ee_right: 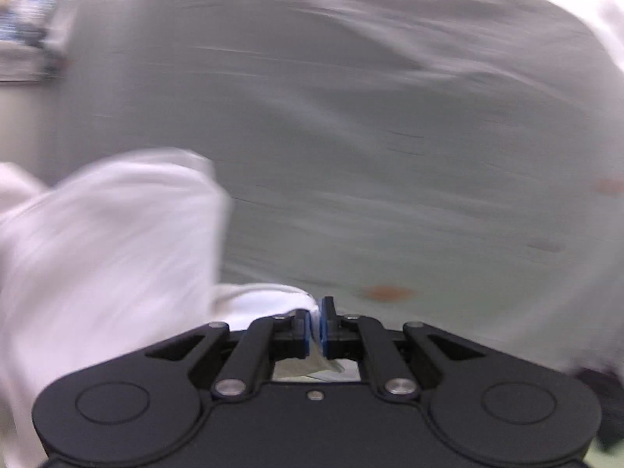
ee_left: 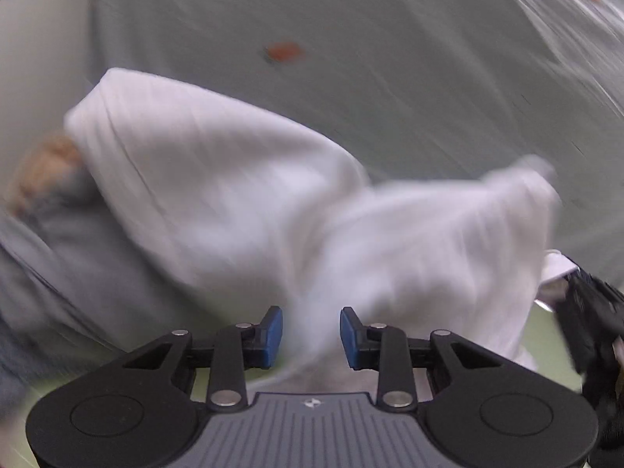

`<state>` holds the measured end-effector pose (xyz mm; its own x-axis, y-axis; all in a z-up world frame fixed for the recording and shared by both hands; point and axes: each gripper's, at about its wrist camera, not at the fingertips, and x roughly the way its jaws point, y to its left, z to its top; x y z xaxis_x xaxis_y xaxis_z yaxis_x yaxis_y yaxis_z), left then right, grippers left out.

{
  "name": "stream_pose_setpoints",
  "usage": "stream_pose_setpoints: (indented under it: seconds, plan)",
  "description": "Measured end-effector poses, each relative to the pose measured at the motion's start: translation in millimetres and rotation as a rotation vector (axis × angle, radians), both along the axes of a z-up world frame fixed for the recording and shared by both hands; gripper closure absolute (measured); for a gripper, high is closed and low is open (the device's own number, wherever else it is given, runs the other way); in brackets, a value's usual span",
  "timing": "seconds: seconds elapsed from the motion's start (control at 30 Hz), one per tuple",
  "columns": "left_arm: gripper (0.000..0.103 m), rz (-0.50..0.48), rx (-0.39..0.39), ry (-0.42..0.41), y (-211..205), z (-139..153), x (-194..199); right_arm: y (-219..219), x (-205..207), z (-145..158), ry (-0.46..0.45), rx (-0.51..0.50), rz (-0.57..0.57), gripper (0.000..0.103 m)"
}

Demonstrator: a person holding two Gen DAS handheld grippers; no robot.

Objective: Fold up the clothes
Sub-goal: 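Grasp the white shirt on the pile with both grippers and pull it out, then release the white shirt onto the mat with both grippers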

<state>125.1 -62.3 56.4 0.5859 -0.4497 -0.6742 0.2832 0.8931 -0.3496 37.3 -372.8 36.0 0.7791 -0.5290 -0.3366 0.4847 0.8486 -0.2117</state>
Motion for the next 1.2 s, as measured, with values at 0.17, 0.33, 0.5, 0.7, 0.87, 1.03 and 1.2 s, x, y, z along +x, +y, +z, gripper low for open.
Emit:
stream_pose_setpoints:
  seconds: [0.17,0.33,0.5,0.7,0.87,1.03,1.2]
  plan:
    - [0.06,-0.04,0.003,0.091,-47,-31,-47,-107,-70,-33,0.25,0.01,-0.335,0.074]
    - [0.042,0.017,0.026,0.105,-59,-42,-63,-121,-145,-52,0.274,0.13,-0.36,0.052]
    - [0.025,0.066,0.03,0.113,-66,-43,-83,-113,-186,-61,0.191,0.324,-0.333,0.042]
    - [0.022,0.087,0.06,0.135,-68,-51,-102,-91,-195,-58,0.119,0.423,-0.253,0.032]
    - [0.022,0.091,0.091,0.151,-59,-56,-109,-76,-201,-56,0.089,0.435,-0.253,0.029]
    - [0.022,0.065,0.116,0.176,-53,-63,-111,-71,-206,-66,0.09,0.468,-0.311,0.027]
    - [0.022,0.028,0.131,0.196,-57,-70,-109,-71,-219,-73,0.091,0.498,-0.38,0.026]
